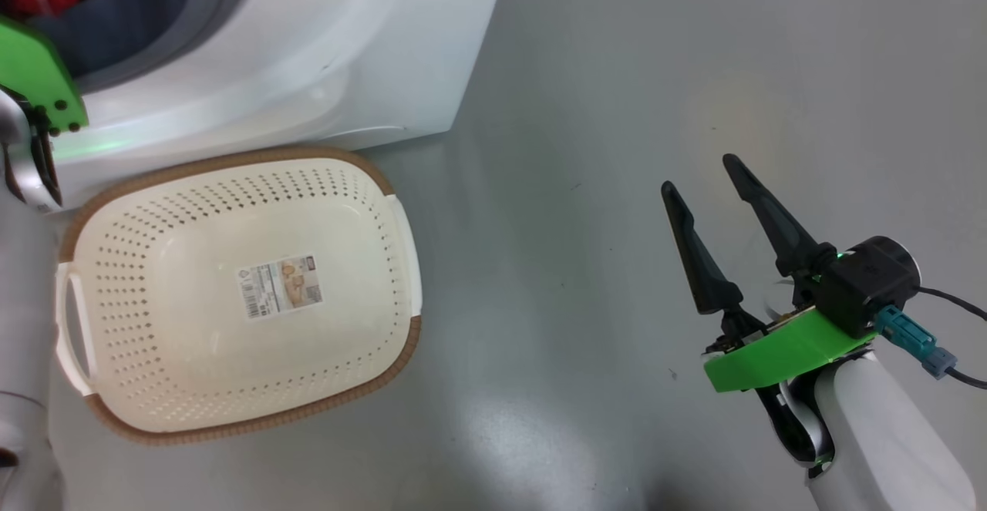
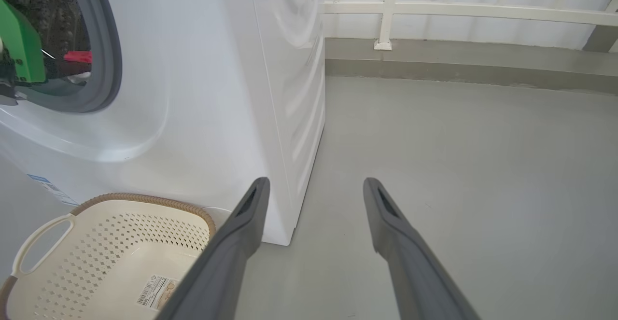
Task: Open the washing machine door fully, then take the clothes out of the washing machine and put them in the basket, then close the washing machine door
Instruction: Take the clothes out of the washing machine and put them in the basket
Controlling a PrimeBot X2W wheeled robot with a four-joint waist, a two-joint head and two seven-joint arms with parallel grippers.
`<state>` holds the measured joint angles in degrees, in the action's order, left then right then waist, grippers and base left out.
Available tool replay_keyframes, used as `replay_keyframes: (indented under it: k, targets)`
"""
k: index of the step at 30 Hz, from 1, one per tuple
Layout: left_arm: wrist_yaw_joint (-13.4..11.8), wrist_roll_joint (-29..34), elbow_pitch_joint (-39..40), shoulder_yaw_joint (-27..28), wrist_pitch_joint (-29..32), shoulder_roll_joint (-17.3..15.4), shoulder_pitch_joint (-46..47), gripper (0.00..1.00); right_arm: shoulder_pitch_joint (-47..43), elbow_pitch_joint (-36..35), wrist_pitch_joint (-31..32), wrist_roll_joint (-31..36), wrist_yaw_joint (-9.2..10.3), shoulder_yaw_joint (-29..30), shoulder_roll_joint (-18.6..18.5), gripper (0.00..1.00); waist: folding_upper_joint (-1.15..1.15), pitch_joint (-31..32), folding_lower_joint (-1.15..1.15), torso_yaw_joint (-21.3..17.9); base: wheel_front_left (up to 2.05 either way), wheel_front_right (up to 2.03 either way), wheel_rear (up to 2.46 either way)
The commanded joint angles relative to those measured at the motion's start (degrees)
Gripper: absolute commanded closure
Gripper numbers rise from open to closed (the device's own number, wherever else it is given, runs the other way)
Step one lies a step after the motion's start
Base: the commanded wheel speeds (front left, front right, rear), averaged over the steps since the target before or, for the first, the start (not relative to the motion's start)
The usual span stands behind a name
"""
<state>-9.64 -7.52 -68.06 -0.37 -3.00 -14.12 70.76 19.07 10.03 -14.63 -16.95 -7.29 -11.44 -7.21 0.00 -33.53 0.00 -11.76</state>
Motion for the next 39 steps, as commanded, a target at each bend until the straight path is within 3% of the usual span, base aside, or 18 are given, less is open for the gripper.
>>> replay_keyframes:
  k: [1,6,7,8,9,10,28,39]
  targets:
    - [-0.8,0.7,0.7,0.2,0.4,-3.2,0.7,0.0,-0.1,-1.0,-0.4,-0.6,-0.2,-1.0,-0.3,0.0,0.0,-0.2,0.0,-0.6,0.0,0.0,0.0]
    - [-1.1,1.4,-0.5,-1.1,1.3,-4.1,1.0,0.0,0.0,-1.1,-0.4,-0.9,-0.2,-1.0,-0.2,0.0,0.0,-0.7,0.0,-1.6,0.0,0.0,0.0]
    - [-1.2,1.5,-0.6,-1.2,1.4,-4.2,1.1,0.12,0.0,-1.1,-0.4,-0.9,-0.2,-1.0,-0.2,0.0,0.0,-0.8,0.0,-1.7,0.0,0.0,0.0]
    - [-1.3,1.5,-0.8,-1.3,1.4,-4.3,1.1,0.12,0.0,-1.2,-0.4,-0.9,-0.2,-1.0,-0.2,0.0,0.0,-0.8,0.0,-1.8,0.0,0.0,0.0]
    - [-1.3,1.6,-1.0,-1.6,1.6,-4.4,1.1,0.94,0.0,-1.3,-0.4,-1.0,-0.2,-1.0,-0.2,0.0,0.0,-0.9,0.0,-1.8,0.0,0.0,0.0]
    - [-1.3,1.7,-1.1,-1.8,1.6,-4.4,1.1,1.0,-0.1,-1.3,-0.4,-0.9,-0.2,-1.0,-0.2,0.0,0.0,-0.9,0.0,-1.9,0.0,0.0,0.0]
    - [0.1,-0.2,1.7,-2.3,-8.8,-4.6,-1.7,1.0,-0.1,-0.6,-0.4,-1.4,-0.2,-1.6,-0.4,0.0,0.0,0.7,0.0,0.1,0.0,0.0,0.0]
    - [1.0,-0.9,10.8,-2.7,-11.9,-4.1,-7.2,1.0,-0.1,-1.0,-0.4,-1.0,-0.2,-1.2,-0.8,0.0,0.0,1.8,0.0,1.8,0.0,0.0,0.0]
